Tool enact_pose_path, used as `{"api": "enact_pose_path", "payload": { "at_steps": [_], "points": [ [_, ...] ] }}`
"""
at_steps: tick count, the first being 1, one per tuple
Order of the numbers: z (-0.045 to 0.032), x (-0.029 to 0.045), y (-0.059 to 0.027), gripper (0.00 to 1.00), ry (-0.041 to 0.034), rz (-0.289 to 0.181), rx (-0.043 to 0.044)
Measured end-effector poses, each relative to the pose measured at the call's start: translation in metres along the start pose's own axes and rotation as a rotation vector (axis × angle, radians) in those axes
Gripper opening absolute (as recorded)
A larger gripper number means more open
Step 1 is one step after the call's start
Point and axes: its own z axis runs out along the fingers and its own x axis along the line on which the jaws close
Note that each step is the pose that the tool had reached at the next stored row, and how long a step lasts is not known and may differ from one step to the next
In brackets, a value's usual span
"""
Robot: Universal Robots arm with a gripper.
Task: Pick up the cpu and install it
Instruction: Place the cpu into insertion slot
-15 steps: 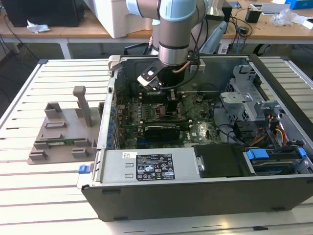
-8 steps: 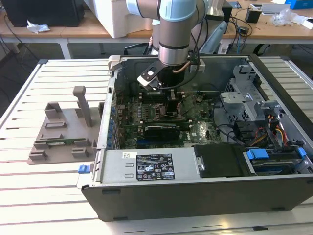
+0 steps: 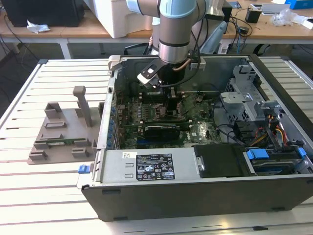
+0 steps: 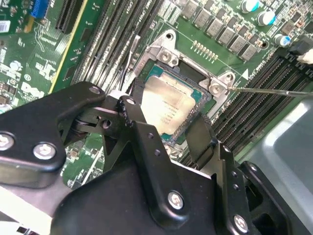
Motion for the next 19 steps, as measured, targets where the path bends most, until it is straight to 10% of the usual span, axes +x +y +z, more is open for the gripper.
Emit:
{"api": "enact_pose_path", "payload": {
  "at_steps": [14, 19],
  "points": [
    [0.0049, 0.0058, 0.0009, 0.62, 0.0, -0.001, 0.0091],
    [-0.0156, 0.0043, 0.0004, 0.6, -0.0063, 0.0, 0.0093]
  ]
}}
